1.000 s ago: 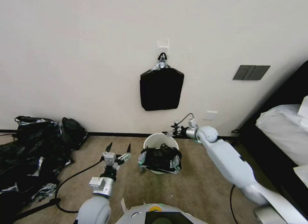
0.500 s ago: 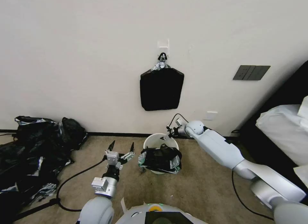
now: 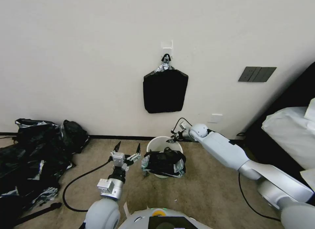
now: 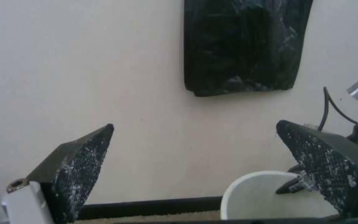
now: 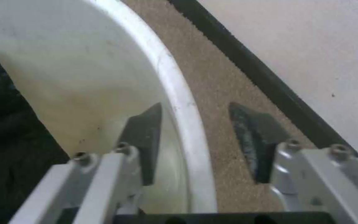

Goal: Place a trash bag onto the trash bin.

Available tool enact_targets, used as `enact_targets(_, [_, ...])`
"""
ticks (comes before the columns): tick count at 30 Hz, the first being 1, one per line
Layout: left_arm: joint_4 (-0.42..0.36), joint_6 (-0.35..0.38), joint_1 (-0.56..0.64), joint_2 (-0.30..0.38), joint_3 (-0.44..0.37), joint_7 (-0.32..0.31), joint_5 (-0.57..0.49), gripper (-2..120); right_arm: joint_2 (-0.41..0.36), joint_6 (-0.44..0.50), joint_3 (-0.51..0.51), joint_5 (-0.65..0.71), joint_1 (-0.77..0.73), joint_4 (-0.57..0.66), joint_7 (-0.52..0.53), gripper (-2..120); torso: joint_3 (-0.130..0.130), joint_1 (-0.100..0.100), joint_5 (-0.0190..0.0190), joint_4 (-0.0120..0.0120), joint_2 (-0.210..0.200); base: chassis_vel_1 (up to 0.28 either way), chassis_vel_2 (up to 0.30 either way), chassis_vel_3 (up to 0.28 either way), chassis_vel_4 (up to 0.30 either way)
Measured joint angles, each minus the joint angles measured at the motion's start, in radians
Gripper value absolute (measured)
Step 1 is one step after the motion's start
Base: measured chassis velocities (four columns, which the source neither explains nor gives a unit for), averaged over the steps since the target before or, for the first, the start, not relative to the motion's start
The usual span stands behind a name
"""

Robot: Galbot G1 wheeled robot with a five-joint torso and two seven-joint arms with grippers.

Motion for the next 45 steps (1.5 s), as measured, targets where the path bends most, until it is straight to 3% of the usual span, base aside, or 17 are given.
enact_targets(9, [0.0,0.002,-0.012,0.0,0.011,-0.002,0.0,100,-0.008,0.001,0.002,0.079,-0.016,0.026,0.072,8,0.0,0.0,0.0,0.0003,0.0,0.0,0.0,0.0,0.0])
enact_targets(17, [0.004,0.0,-0.013,0.0,0.018,-0.003,0.001,100,-0.071,0.001,0.046,0.237,-0.067,0.121,0.185,7,0.0,0.0,-0.0003,0.0,0.0,0.0,0.0,0.0,0.0])
enact_targets(20, [0.004,-0.003,-0.013,0.001,0.016,-0.003,0.001,100,-0.103,0.001,0.084,0.344,-0.11,0.182,0.309,7,0.0,0.0,-0.0001,0.0002,0.0,0.0,0.0,0.0,0.0])
enact_targets(21, [0.004,-0.004,-0.013,0.002,0.016,-0.003,0.001,100,-0.114,0.001,0.098,0.392,-0.128,0.207,0.374,7,0.0,0.0,-0.0001,0.0001,0.0,0.0,0.0,0.0,0.0])
enact_targets(22, [0.005,-0.007,-0.013,0.004,0.014,-0.003,0.0,100,-0.135,0.001,0.133,0.504,-0.171,0.269,0.512,7,0.0,0.0,0.0001,-0.0001,0.0,0.0,0.0,0.0,0.0])
enact_targets(23, [0.005,-0.007,-0.013,0.004,0.014,-0.003,0.0,100,-0.135,0.001,0.133,0.504,-0.171,0.269,0.512,7,0.0,0.0,0.0001,-0.0001,0.0,0.0,0.0,0.0,0.0])
enact_targets(25, [0.01,-0.019,-0.013,0.007,0.013,-0.003,0.0,100,-0.158,0.001,0.213,0.673,-0.252,0.381,0.711,7,0.0,0.0,-0.0004,0.0,0.0,0.0,0.0,0.0,0.0])
enact_targets(27, [0.012,-0.022,-0.014,0.008,0.013,-0.002,0.0,100,-0.16,0.001,0.238,0.711,-0.278,0.41,0.77,7,0.0,0.0,-0.0001,0.0001,0.0,0.0,0.0,0.0,0.0])
enact_targets(30, [0.023,-0.027,-0.02,0.01,0.018,-0.002,-0.001,100,-0.16,0.005,0.343,0.868,-0.381,0.52,0.998,7,0.0,0.0,-0.0006,0.0001,0.0,0.0,0.0,0.0,0.0])
enact_targets(31, [0.023,-0.027,-0.02,0.01,0.018,-0.002,-0.001,100,-0.16,0.005,0.343,0.868,-0.381,0.52,0.998,7,0.0,0.0,-0.0006,0.0001,0.0,0.0,0.0,0.0,0.0])
enact_targets(34, [0.031,-0.031,-0.025,0.011,0.021,-0.003,-0.002,100,-0.149,0.047,0.406,0.94,-0.473,0.603,1.169,7,0.0,0.0,-0.0002,0.0002,0.0,0.0,0.0,0.0,0.0])
enact_targets(35, [0.031,-0.031,-0.025,0.011,0.021,-0.003,-0.002,100,-0.149,0.047,0.406,0.94,-0.473,0.603,1.169,7,0.0,0.0,-0.0002,0.0002,0.0,0.0,0.0,0.0,0.0])
enact_targets(38, [0.039,-0.037,-0.029,0.016,0.02,-0.004,-0.003,100,-0.12,0.134,0.429,0.949,-0.539,0.665,1.333,7,0.0,0.0,0.0001,-0.0003,0.0,0.0,0.0,0.0,0.0])
enact_targets(41, [0.051,-0.046,-0.033,0.021,0.015,-0.008,-0.004,100,-0.088,0.191,0.429,0.947,-0.569,0.693,1.415,7,0.0,0.0,-0.0001,0.0001,0.0,0.0,0.0,0.0,0.0])
enact_targets(45, [0.057,-0.048,-0.037,0.015,0.003,-0.027,-0.021,100,-0.056,0.226,0.425,0.919,-0.593,0.698,1.45,7,0.0,0.0,-0.0001,0.0003,0.0,0.0,0.0,0.0,0.0])
